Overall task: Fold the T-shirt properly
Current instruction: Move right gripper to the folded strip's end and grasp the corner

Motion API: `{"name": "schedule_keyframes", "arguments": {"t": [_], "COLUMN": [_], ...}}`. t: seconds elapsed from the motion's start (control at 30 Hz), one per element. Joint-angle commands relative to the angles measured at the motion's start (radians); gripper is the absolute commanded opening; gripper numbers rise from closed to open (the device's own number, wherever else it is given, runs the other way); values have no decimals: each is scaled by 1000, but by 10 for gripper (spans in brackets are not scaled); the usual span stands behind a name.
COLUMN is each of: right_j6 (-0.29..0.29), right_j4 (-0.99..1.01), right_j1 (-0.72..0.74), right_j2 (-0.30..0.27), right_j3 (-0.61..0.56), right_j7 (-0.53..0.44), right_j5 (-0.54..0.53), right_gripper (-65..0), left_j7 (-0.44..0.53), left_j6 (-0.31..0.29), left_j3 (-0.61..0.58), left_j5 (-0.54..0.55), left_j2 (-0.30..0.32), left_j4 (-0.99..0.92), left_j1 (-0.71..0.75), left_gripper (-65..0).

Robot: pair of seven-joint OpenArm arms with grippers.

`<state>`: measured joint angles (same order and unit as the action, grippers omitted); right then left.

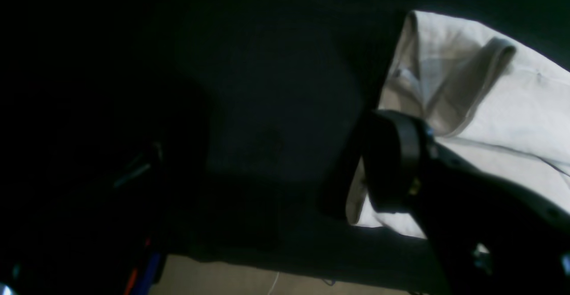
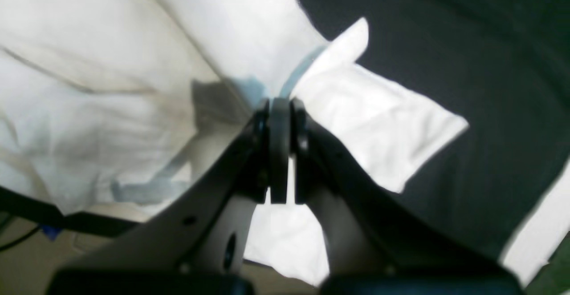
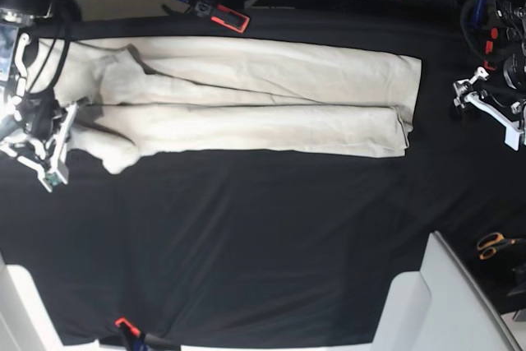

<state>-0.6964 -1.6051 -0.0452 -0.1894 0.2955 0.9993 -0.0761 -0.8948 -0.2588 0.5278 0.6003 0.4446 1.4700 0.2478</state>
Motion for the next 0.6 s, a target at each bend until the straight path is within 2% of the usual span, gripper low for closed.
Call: {"name": "schedule_keyframes", "arguments": {"t": [0.0,0.3,0.57], "right_j6": [-2,-2,-2], "right_j4": [-41,-229,-258], "right_j1": [-5,-160,-264], "right_j2": [0,55,69], "right_j3": [6,6,6], "right_j7": [5,53,49], "right_j5": [-9,-9,-9], "right_gripper": [-650,-650,-648], "left_j7": [16,16,16], "left_j6": [0,0,0], "left_j3": [8,8,-18], "left_j5": [8,8,8], "left_j2": [23,24,53], "left_j4": [14,14,14], "left_j1": [-18,-32,-34], "left_gripper": [-133,-133,-133]}}
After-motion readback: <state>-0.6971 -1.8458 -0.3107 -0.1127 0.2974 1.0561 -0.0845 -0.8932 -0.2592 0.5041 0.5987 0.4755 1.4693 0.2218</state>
